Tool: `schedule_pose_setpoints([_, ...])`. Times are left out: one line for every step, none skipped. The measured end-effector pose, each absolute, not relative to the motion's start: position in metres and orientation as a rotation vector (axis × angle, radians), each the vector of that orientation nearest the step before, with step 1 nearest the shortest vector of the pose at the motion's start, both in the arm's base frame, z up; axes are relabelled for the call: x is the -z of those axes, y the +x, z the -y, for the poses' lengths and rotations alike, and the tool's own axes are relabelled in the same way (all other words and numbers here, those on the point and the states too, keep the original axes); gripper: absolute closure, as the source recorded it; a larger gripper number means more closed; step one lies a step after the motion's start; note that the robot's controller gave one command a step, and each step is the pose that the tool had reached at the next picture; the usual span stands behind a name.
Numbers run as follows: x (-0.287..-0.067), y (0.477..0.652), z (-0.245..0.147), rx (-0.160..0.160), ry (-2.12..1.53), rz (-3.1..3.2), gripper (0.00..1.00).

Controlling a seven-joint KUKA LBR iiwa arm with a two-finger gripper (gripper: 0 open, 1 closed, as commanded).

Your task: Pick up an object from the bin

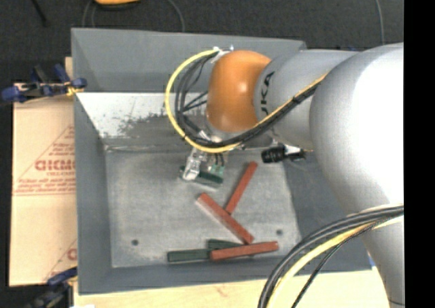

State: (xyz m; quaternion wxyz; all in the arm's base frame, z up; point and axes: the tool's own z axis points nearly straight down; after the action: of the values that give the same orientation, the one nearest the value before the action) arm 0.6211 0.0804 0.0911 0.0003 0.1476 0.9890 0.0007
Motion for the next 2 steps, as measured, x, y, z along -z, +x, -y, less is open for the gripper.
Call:
schedule_pose_setpoints([-0.109, 0.621, -0.08, -0.002, 0.465, -3.108, 1.0])
schedule_pose_setpoints([-0.12, 0.623, -0.08, -0.003, 0.464, -3.102, 1.0])
